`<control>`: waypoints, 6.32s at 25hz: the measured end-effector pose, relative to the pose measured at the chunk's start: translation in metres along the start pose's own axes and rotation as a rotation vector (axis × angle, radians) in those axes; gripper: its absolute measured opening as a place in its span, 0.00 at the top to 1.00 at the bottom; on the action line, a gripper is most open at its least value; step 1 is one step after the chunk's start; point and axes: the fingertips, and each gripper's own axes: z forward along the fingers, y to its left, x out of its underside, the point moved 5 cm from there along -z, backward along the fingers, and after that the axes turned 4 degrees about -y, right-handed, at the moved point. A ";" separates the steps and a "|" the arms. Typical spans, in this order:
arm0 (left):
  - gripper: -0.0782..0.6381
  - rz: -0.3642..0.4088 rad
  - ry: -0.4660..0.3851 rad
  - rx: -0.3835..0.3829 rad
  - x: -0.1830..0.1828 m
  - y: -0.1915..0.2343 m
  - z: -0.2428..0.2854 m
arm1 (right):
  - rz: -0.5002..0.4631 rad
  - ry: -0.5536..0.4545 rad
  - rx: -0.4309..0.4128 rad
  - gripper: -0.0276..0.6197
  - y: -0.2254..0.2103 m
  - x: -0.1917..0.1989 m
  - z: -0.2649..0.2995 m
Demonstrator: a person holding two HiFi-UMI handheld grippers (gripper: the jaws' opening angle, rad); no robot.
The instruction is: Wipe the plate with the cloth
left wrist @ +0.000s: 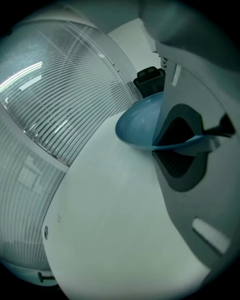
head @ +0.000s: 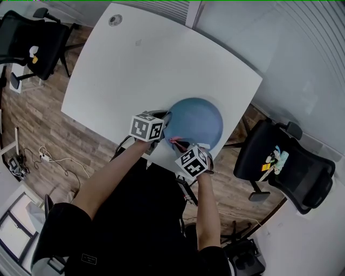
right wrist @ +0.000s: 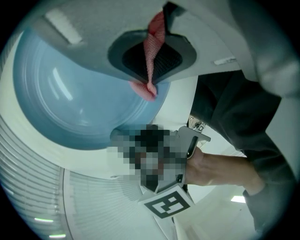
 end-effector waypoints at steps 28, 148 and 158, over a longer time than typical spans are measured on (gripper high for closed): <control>0.87 0.033 0.011 0.024 -0.001 -0.001 -0.001 | -0.054 -0.062 0.174 0.93 -0.117 -0.063 -0.022; 0.87 0.018 -0.016 -0.013 0.001 -0.002 0.001 | 0.011 0.183 0.342 0.93 -0.076 0.044 -0.056; 0.87 0.016 -0.017 -0.010 0.001 -0.001 0.001 | 0.101 0.190 0.169 0.93 -0.041 0.040 -0.038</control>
